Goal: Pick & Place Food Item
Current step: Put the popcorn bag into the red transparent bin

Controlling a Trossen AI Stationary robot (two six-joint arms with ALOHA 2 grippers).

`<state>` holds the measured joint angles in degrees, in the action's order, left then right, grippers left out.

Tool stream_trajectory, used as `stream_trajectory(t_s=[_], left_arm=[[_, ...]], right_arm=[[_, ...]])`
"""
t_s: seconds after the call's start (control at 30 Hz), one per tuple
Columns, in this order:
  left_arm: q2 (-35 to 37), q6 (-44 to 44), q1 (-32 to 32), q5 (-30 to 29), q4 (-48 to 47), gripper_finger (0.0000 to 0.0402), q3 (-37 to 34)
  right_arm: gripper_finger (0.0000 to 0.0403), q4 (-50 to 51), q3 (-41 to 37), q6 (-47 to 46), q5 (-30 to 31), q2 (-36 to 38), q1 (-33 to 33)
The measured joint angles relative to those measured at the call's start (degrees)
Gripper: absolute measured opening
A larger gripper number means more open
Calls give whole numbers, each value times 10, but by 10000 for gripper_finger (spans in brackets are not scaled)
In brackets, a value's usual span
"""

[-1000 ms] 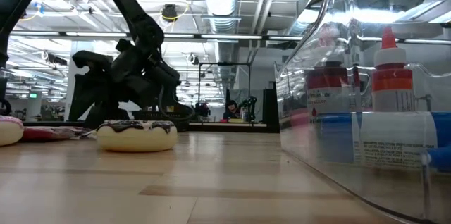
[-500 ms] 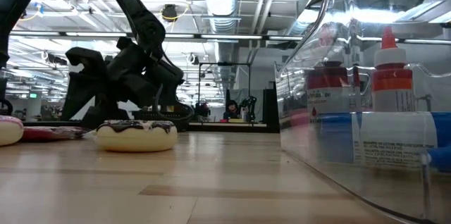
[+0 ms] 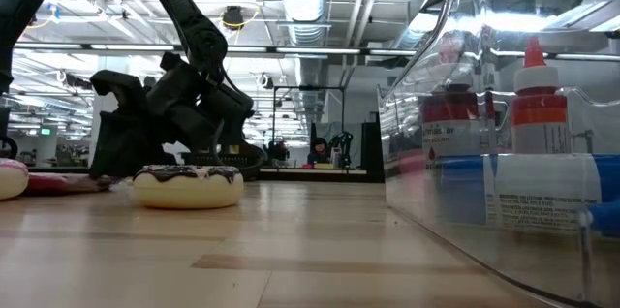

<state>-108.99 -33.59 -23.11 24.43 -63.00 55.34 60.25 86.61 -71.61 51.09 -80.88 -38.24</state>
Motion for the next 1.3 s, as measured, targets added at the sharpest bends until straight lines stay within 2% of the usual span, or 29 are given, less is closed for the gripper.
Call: stream_trajectory(t_s=[0.23, 0.57, 1.03, 1.3], left_arm=[[0, 9, 0, -6, 11, 8, 0], [22, 39, 0, -11, 41, 1, 2], [216, 162, -23, -15, 146, 0, 2], [299, 290, -23, -5, 275, 0, 2]], right_arm=[[132, 1, 0, 0, 0, 0, 0], [132, 2, 0, -4, 0, 0, 1], [132, 9, 0, -4, 0, 0, 8], [132, 42, 0, -24, -2, 0, 10]])
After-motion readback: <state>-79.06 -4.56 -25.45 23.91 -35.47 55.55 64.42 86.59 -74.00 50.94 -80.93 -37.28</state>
